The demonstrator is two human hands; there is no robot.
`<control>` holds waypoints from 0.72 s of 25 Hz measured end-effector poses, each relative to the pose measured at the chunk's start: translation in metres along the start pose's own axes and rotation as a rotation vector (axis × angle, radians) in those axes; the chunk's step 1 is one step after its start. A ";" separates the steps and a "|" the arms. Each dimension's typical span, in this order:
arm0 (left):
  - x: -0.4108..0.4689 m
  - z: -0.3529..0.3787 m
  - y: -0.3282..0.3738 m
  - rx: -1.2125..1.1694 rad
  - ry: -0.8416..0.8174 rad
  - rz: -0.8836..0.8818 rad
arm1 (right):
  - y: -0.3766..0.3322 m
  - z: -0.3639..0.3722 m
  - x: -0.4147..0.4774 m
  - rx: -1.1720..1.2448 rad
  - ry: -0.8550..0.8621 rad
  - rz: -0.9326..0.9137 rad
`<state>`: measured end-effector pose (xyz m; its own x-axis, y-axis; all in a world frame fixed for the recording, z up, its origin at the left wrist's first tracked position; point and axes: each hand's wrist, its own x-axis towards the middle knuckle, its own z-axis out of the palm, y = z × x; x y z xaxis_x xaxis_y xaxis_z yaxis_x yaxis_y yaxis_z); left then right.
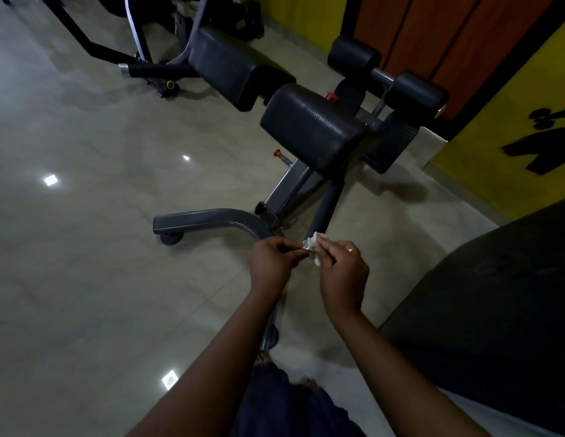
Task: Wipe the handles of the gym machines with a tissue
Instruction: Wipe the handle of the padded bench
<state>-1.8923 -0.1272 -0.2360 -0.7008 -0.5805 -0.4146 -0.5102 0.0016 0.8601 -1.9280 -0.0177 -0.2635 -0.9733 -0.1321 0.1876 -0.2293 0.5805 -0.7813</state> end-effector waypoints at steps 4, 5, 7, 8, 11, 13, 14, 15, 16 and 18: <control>0.004 -0.001 0.005 0.057 -0.037 -0.026 | 0.015 0.008 0.045 -0.145 -0.030 -0.059; 0.006 -0.001 0.006 0.059 -0.052 -0.045 | 0.014 0.011 0.053 -0.144 -0.023 -0.015; 0.007 0.000 0.008 0.066 -0.072 -0.056 | 0.010 0.014 0.049 -0.132 -0.030 -0.124; 0.006 0.001 0.010 0.083 -0.075 -0.050 | 0.011 0.011 0.040 -0.131 -0.060 -0.266; 0.005 0.009 0.011 0.164 -0.045 -0.029 | 0.022 -0.009 0.033 -0.067 -0.219 -0.600; 0.005 0.011 0.013 0.164 -0.020 -0.051 | 0.027 -0.008 0.061 -0.128 -0.270 -0.714; 0.006 0.011 0.015 0.140 -0.024 -0.072 | 0.025 -0.004 0.076 -0.160 -0.278 -0.700; 0.007 0.010 0.016 0.106 -0.035 -0.097 | 0.022 0.000 0.086 -0.177 -0.281 -0.639; 0.008 0.008 0.018 0.077 -0.043 -0.123 | 0.020 0.004 0.089 -0.167 -0.277 -0.584; 0.009 0.006 0.021 0.062 -0.052 -0.151 | 0.020 0.005 0.077 -0.098 -0.306 -0.584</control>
<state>-1.9125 -0.1273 -0.2238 -0.6379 -0.5348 -0.5542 -0.6403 -0.0317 0.7675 -2.0077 -0.0209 -0.2677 -0.6506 -0.6605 0.3748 -0.7317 0.4131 -0.5422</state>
